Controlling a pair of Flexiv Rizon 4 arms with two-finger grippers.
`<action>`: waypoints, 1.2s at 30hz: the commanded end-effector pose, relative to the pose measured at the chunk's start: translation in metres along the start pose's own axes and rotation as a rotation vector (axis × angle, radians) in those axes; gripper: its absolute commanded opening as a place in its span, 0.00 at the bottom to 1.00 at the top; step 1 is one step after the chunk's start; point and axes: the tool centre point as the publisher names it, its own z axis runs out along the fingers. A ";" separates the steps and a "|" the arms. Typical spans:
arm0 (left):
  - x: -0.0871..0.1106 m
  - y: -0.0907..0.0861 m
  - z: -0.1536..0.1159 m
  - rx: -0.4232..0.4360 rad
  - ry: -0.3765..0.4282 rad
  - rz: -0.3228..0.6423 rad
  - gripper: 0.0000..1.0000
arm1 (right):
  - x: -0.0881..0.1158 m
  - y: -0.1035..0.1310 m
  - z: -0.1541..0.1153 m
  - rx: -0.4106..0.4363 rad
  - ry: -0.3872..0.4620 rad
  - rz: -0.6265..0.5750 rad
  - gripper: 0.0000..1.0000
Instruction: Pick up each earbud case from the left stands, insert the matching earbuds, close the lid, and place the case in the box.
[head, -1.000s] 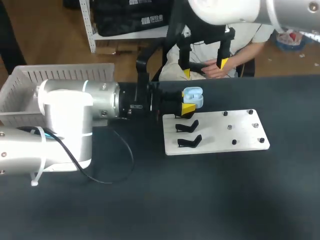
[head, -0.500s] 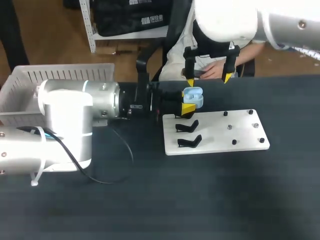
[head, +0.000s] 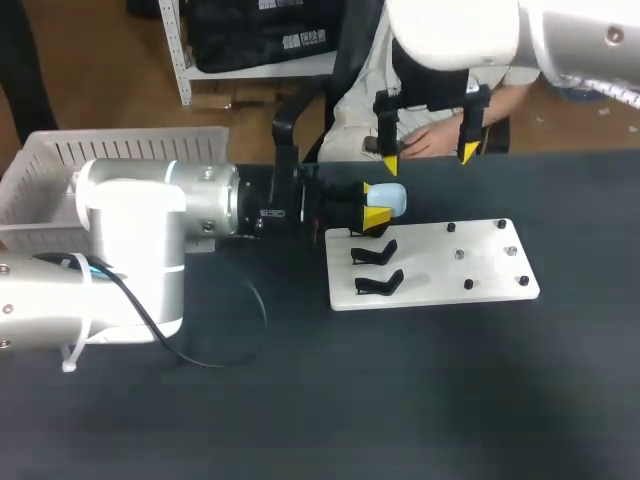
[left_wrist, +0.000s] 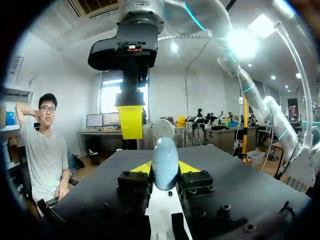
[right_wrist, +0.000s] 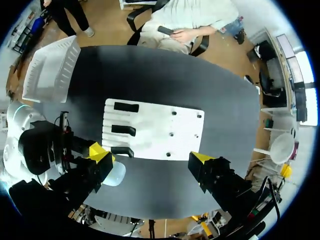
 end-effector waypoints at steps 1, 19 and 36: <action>0.000 0.000 0.000 -0.001 0.000 0.000 0.00 | 0.028 -0.022 -0.021 -0.028 -0.207 0.050 1.00; -0.020 0.035 -0.203 -0.394 0.298 0.017 0.00 | 0.049 -0.038 -0.042 -0.131 -0.283 0.001 1.00; 0.028 0.130 -0.348 -0.967 0.589 -0.095 0.00 | 0.049 -0.038 -0.042 -0.131 -0.283 0.001 1.00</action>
